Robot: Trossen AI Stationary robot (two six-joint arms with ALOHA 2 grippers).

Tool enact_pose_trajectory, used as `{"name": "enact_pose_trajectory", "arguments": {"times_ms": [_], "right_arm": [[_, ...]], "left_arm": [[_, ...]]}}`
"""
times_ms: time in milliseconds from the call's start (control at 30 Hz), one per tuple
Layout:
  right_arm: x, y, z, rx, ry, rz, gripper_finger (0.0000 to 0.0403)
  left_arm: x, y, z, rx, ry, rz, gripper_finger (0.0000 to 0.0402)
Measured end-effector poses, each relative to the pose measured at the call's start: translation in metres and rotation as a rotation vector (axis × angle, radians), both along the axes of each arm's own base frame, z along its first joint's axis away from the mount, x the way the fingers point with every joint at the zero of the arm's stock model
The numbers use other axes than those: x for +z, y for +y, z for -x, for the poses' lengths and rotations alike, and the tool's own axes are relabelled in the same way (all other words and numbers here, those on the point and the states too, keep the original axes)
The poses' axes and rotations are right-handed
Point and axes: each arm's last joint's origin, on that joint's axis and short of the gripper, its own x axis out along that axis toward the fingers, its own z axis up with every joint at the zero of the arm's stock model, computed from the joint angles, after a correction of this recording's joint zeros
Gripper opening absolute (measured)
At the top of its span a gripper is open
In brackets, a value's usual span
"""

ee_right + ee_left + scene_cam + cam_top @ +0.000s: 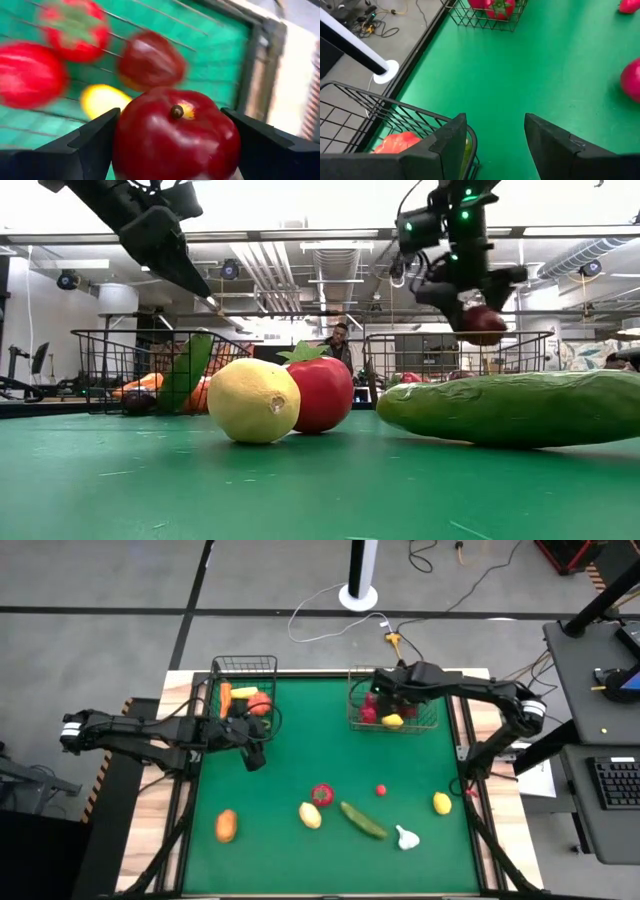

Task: Sort produce into baskets
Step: Put the red apple into the right wire basket, then put the right red tomato into the right wire basket

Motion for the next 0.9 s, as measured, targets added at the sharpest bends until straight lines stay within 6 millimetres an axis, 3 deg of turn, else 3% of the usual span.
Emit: {"name": "enact_pose_trajectory", "arguments": {"times_ms": [133, 900], "right_arm": [[-0.004, -0.003, 0.007, -0.047, 0.071, -0.032, 0.0324], [-0.012, -0.007, 0.001, 0.013, 0.109, -0.042, 0.0359]], "left_arm": [[0.0, 0.0, 0.0, 0.003, -0.002, 0.003, 0.0183], [0.0, -0.001, 0.0, 0.035, -0.033, 0.07, 0.0183]]}}
